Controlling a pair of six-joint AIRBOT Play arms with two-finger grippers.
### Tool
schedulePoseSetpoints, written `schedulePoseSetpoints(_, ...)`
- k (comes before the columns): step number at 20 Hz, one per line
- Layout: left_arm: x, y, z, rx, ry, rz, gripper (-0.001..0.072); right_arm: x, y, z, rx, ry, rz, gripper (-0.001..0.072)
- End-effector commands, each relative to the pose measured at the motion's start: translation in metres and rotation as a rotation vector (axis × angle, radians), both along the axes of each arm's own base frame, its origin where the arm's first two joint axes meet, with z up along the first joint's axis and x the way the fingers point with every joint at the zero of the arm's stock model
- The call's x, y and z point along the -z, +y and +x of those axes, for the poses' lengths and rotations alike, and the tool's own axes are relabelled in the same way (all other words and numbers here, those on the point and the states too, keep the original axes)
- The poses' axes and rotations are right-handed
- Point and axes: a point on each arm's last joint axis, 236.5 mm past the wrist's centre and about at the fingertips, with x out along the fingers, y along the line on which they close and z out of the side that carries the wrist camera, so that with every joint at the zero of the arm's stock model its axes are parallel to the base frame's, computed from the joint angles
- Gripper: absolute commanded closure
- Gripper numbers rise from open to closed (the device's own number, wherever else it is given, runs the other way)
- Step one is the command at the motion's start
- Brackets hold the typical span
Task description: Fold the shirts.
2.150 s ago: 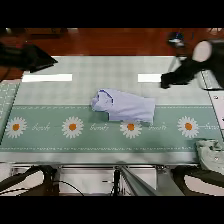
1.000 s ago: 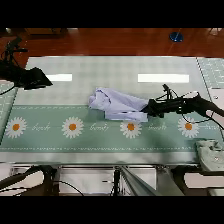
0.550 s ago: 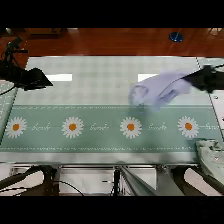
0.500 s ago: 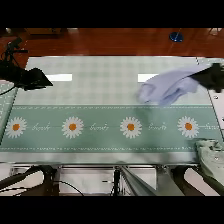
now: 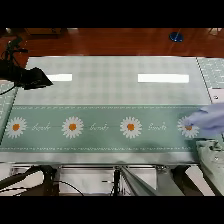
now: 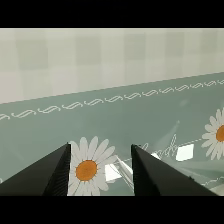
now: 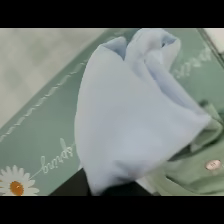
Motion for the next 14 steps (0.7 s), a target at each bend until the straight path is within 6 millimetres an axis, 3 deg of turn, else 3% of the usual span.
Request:
schedulePoseSetpoints(1, -0.001, 0.0, 0.004, -0.007, -0.015, 0.0, 0.0249, 0.003, -0.033, -0.073, 0.247, 0.166, -0.041, 0.0679)
schedulePoseSetpoints(4, -0.003, 0.004, 0.016, -0.033, -0.062, 0.008, 0.025, 0.004, -0.045, -0.098, 0.35, 0.191, -0.043, 0.0679)
schedulePoseSetpoints(9, -0.013, 0.016, 0.049, -0.074, -0.208, 0.047, 0.0257, 0.003, -0.058, -0.159, 0.494, 0.398, -0.138, 0.068)
schedulePoseSetpoints(12, -0.014, 0.024, 0.068, -0.116, -0.269, 0.061, 0.0257, 0.005, -0.055, -0.197, 0.571, 0.539, -0.179, 0.068)
schedulePoseSetpoints(14, -0.005, 0.027, 0.076, -0.128, -0.266, 0.066, 0.0258, 0.021, -0.044, -0.219, 0.585, 0.643, -0.156, 0.068)
